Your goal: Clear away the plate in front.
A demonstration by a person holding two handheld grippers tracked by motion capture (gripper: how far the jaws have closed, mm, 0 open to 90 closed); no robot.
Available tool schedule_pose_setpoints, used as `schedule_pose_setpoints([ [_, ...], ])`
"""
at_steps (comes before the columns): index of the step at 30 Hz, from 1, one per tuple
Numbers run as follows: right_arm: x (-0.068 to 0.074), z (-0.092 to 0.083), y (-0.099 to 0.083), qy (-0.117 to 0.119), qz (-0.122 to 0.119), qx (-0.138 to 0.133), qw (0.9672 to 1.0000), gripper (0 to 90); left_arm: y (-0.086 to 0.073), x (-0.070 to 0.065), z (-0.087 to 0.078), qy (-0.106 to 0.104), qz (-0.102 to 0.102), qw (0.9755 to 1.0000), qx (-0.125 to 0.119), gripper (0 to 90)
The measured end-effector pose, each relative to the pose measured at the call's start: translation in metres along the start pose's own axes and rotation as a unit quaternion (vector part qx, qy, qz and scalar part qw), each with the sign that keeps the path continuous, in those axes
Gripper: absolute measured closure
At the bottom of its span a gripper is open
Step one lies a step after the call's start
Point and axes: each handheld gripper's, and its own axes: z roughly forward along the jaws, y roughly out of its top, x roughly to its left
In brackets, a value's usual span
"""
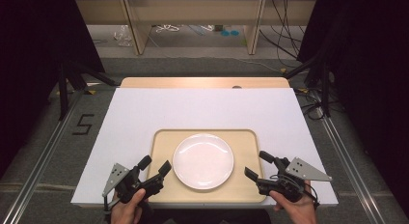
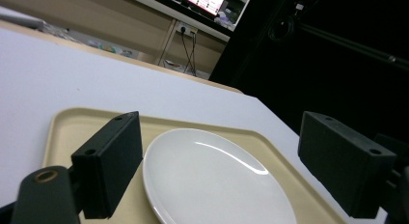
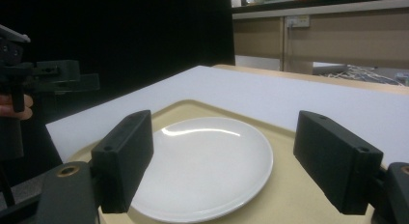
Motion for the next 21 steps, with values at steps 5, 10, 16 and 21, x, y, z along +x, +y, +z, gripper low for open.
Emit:
schedule_pose_setpoints([
  [5,0.0001,-0.0006,0.0001,0.002,0.0,0.001,1.0,22.9,0.0011,-0.0069,-0.0057,-0.02,0.036,0.9991,-0.011,15.3],
  [10,0.0007,-0.0014,0.0006,0.004,0.004,0.0,1.0,22.9,0.0015,-0.0085,-0.0073,-0.028,0.048,0.9984,-0.003,15.3],
  [16,0.001,-0.0021,0.0013,0.004,0.004,-0.001,1.0,22.6,-0.0001,-0.0048,-0.0065,-0.014,0.046,0.9987,0.015,15.4],
  [21,0.0003,-0.0024,0.0009,-0.001,0.004,-0.003,1.0,22.2,-0.0008,-0.0049,-0.0072,-0.019,0.07,0.9972,0.019,15.5],
])
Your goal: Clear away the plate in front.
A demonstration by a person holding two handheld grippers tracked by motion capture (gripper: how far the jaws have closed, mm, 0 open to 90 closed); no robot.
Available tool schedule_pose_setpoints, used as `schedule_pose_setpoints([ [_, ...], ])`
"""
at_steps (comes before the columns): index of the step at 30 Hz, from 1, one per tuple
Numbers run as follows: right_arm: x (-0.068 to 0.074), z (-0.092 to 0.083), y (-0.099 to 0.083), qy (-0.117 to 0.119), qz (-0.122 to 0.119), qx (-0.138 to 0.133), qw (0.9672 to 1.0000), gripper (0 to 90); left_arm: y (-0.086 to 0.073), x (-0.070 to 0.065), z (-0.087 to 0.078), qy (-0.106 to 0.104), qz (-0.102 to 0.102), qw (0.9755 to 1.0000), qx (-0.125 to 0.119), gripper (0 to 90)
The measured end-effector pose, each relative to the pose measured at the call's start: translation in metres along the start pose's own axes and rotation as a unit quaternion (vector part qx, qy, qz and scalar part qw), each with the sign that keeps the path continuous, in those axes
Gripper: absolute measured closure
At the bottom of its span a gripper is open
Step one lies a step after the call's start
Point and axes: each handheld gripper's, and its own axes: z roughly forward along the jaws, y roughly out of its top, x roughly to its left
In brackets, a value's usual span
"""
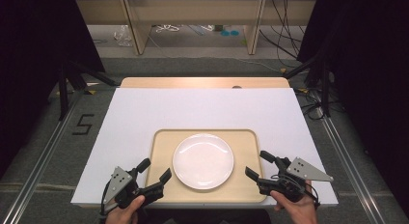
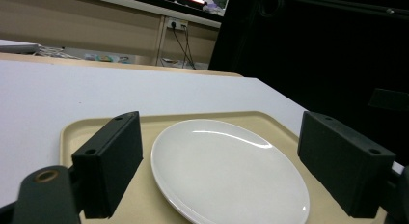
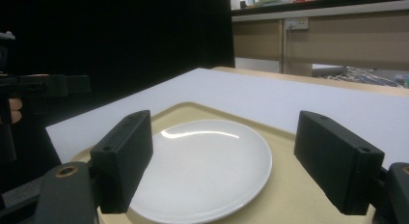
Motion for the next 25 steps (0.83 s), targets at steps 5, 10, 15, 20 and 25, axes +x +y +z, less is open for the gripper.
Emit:
schedule_pose_setpoints([
  [5,0.0018,0.0004,0.0005,0.004,0.0,-0.003,1.0,21.6,0.0012,-0.0003,-0.0012,-0.007,0.019,0.9998,-0.002,15.5],
  [10,0.0008,0.0008,0.0003,-0.003,-0.004,-0.003,1.0,19.9,0.0053,0.0007,-0.0048,-0.006,0.024,0.9996,-0.012,15.4],
  [15,0.0008,-0.0002,-0.0005,-0.007,0.005,-0.003,1.0,17.0,0.0055,0.0007,-0.0049,-0.007,0.029,0.9995,-0.012,15.4],
  [20,0.0015,0.0004,-0.0002,-0.008,0.01,-0.004,0.9999,15.7,0.0036,0.0037,-0.0044,-0.004,0.02,0.9998,-0.009,15.4],
  [25,0.0002,0.0001,-0.0002,-0.011,0.003,-0.005,0.9999,15.7,0.0035,0.0044,-0.0037,-0.01,0.02,0.9997,-0.008,15.3],
])
